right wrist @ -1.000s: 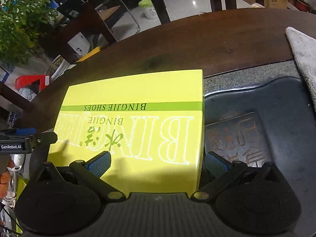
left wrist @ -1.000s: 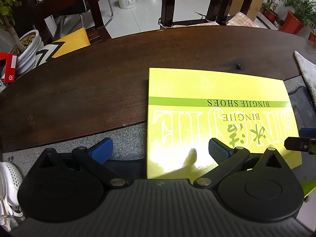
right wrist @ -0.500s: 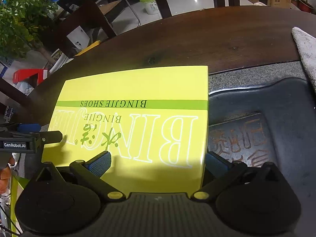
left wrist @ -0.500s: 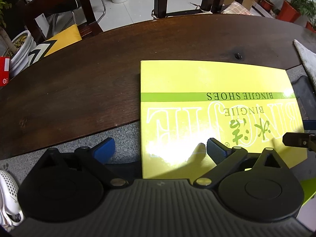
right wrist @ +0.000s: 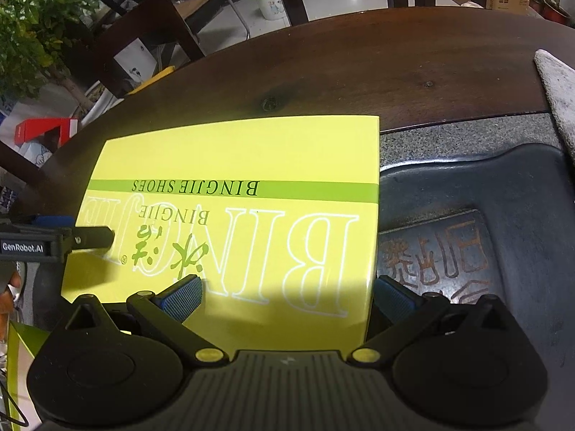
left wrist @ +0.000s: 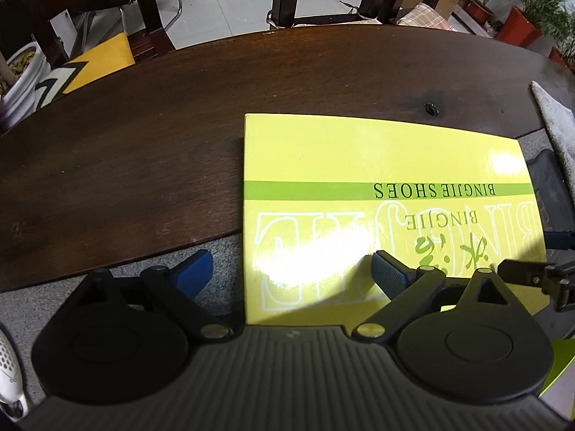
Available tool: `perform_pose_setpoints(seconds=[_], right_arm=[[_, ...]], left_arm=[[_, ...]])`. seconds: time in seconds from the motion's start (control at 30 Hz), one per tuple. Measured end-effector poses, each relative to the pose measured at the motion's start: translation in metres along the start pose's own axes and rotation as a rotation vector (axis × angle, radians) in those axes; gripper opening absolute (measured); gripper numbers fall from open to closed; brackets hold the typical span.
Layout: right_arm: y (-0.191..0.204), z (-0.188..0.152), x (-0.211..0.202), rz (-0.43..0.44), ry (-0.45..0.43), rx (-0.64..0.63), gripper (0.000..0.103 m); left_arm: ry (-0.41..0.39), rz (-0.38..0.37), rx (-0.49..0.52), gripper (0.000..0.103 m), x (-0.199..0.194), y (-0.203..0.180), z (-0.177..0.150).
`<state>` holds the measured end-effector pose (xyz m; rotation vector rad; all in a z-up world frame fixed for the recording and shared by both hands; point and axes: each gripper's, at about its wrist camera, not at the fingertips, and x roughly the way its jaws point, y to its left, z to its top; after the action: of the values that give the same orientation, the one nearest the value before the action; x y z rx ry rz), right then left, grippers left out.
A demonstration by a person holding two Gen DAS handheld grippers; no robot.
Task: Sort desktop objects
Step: 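Close both grippers on the edges of the yellow lid and lift it, then carry the yellow lid with both grippers toward the green box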
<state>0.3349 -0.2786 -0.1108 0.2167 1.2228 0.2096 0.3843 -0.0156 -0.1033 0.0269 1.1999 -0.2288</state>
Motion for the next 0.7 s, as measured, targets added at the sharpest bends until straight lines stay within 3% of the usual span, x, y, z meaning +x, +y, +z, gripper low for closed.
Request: perform_pose_setpoints(seconds=[0.43, 0.7], right_arm=[[-0.001, 0.003, 0.006, 0.018, 0.028, -0.033, 0.103], [-0.004, 0.005, 0.007, 0.022, 0.038, -0.054, 0.103]], left_arm=[[0.028, -0.09, -0.037, 0.096, 0.012, 0.006, 0.001], [0.023, -0.091, -0.047, 0.093, 0.012, 0.007, -0.001]])
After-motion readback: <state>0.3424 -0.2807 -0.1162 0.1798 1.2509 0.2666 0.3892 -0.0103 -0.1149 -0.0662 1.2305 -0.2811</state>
